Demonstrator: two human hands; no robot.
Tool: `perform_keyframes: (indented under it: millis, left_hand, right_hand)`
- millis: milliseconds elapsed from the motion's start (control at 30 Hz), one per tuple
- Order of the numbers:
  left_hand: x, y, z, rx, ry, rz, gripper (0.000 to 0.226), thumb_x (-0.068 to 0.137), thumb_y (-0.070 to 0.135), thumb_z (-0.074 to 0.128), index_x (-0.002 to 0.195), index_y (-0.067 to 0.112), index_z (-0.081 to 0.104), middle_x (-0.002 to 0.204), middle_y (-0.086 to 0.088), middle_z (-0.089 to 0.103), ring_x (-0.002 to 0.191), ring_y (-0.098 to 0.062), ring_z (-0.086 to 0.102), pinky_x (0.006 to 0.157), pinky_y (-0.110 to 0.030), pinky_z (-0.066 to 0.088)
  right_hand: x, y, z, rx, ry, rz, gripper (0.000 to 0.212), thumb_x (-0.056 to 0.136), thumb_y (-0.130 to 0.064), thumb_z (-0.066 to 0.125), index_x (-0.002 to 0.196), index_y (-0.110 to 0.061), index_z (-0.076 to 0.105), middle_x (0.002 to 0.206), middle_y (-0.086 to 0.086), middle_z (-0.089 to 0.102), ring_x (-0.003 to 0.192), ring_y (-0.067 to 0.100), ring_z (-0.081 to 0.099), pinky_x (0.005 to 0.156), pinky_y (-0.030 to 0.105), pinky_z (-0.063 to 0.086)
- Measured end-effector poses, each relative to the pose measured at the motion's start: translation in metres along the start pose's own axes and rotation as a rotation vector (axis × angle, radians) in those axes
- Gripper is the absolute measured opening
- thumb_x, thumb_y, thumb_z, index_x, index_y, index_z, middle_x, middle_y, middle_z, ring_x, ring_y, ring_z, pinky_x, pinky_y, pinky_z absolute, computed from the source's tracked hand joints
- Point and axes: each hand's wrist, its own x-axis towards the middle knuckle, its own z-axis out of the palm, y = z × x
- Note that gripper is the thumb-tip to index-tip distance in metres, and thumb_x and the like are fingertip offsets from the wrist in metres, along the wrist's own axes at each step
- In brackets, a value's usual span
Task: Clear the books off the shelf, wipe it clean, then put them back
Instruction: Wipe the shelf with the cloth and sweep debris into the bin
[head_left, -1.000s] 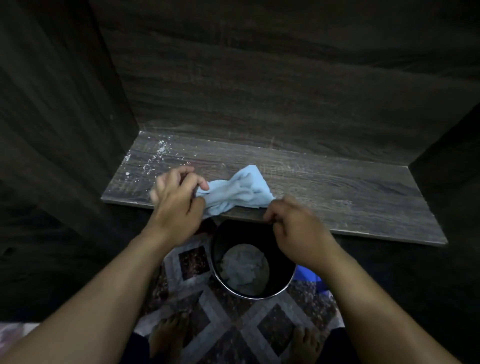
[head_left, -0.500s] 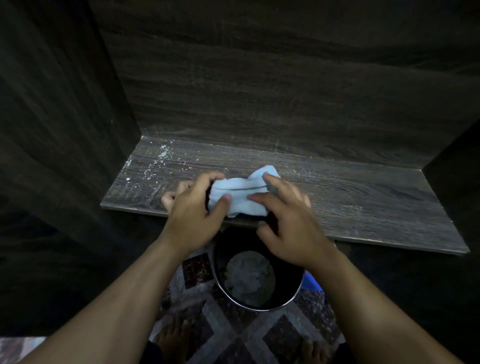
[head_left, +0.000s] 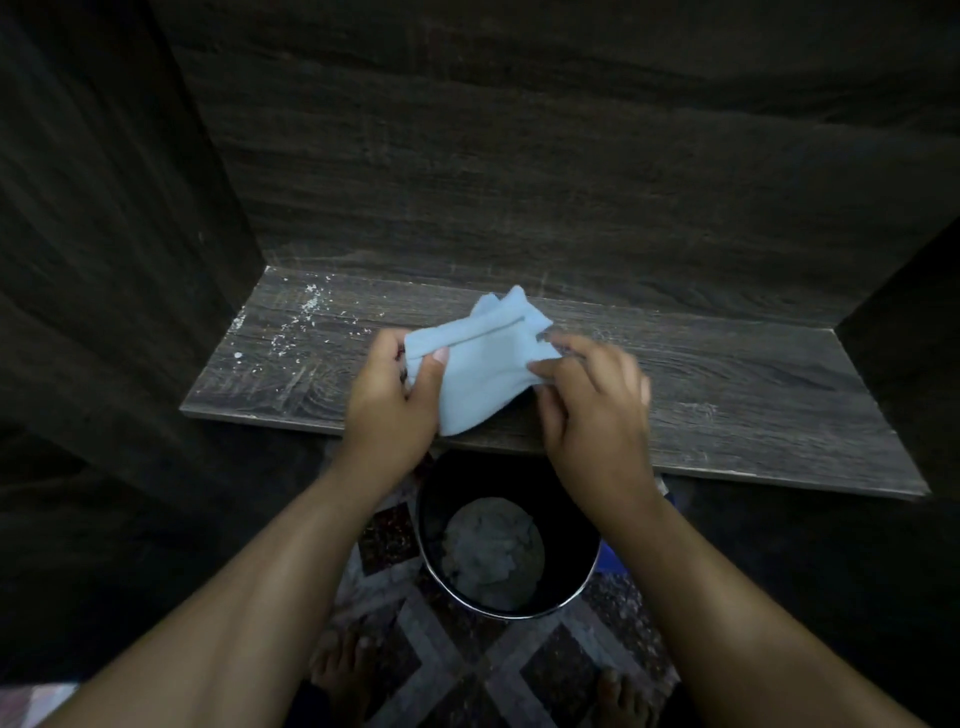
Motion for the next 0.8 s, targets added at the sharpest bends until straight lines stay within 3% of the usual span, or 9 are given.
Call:
perform_keyframes:
  millis: [67,167,233,333,500,600,667,733,800]
  left_hand:
    - [0.001,0.007,0.003,-0.239,-0.069,-0.125,0.004,0.097,0.022,0.055,0.099,0.022,0.052,0.086,0.007,0.066,0.075,-0.002,0.061,0.070,-0.026,0.050]
    - [0.001,0.005,0.005,-0.361,-0.136,-0.238,0.011,0.095,0.032,0.057,0.101,0.025,0.052,0.090,0.001,0.067,0.084,-0.013,0.063,0.083,-0.044,0.053]
    - [0.000,0.002,0.004,-0.108,-0.097,-0.218,0.018,0.092,0.039,0.057,0.105,0.027,0.049,0.089,0.000,0.064,0.084,-0.020,0.063,0.080,-0.044,0.055]
    - [-0.003,-0.001,0.003,0.190,0.008,-0.116,0.013,0.095,0.029,0.053,0.104,0.022,0.046,0.084,-0.002,0.058,0.081,-0.027,0.060,0.069,-0.033,0.047]
    - [0.002,0.000,0.001,0.139,0.077,-0.297,0.013,0.092,0.028,0.053,0.095,0.016,0.047,0.085,-0.003,0.058,0.080,-0.027,0.059,0.069,-0.035,0.048]
    - [0.004,0.005,0.000,-0.089,0.032,-0.442,0.009,0.092,0.022,0.050,0.093,0.014,0.048,0.074,-0.009,0.062,0.050,-0.019,0.060,0.048,-0.030,0.050]
    - [0.004,0.007,0.000,-0.213,-0.047,-0.508,0.007,0.096,0.018,0.047,0.095,0.011,0.047,0.062,-0.008,0.059,0.036,-0.010,0.051,0.036,-0.021,0.040]
    - [0.004,0.008,0.000,-0.310,-0.132,-0.556,0.008,0.099,0.018,0.044,0.095,0.012,0.047,0.056,-0.006,0.056,0.035,-0.008,0.046,0.034,-0.018,0.035]
    - [0.004,0.010,0.000,-0.412,-0.192,-0.583,0.014,0.101,0.020,0.041,0.095,0.010,0.049,0.050,-0.003,0.054,0.034,-0.008,0.043,0.033,-0.016,0.031]
  right_hand:
    - [0.000,-0.002,-0.002,-0.002,0.109,-0.008,0.016,0.085,-0.009,0.059,0.096,-0.011,0.070,0.118,0.006,0.063,0.106,0.028,0.049,0.085,0.039,0.035]
    - [0.000,0.000,-0.001,-0.022,0.140,-0.014,0.020,0.084,-0.007,0.055,0.096,-0.012,0.070,0.117,0.007,0.063,0.104,0.028,0.049,0.082,0.038,0.035]
    - [-0.001,0.005,0.003,-0.076,0.059,0.030,0.024,0.083,-0.007,0.058,0.102,-0.016,0.071,0.118,0.007,0.062,0.105,0.027,0.048,0.082,0.040,0.038]
    - [-0.004,0.009,0.007,-0.091,-0.062,0.086,0.036,0.080,-0.008,0.059,0.112,-0.020,0.069,0.124,0.009,0.059,0.111,0.029,0.047,0.086,0.045,0.042]
    - [-0.002,-0.005,-0.003,0.077,-0.331,-0.112,0.067,0.071,-0.025,0.051,0.138,-0.016,0.050,0.149,0.007,0.040,0.140,0.027,0.031,0.111,0.043,0.024]
    - [-0.008,0.000,0.007,0.018,-0.500,-0.133,0.083,0.075,-0.039,0.063,0.150,-0.024,0.030,0.148,0.000,0.040,0.140,0.021,0.029,0.116,0.044,0.022]
    - [-0.009,0.007,0.011,0.004,-0.481,-0.112,0.079,0.077,-0.043,0.069,0.147,-0.028,0.035,0.129,-0.001,0.052,0.122,0.020,0.042,0.106,0.039,0.032]
    - [-0.005,0.008,0.010,0.031,-0.368,-0.125,0.057,0.080,-0.039,0.064,0.134,-0.024,0.054,0.113,0.001,0.056,0.105,0.021,0.045,0.091,0.037,0.039]
    - [0.000,0.005,0.009,0.108,-0.304,-0.111,0.041,0.081,-0.031,0.055,0.118,-0.015,0.062,0.114,0.004,0.057,0.105,0.024,0.049,0.089,0.036,0.042]
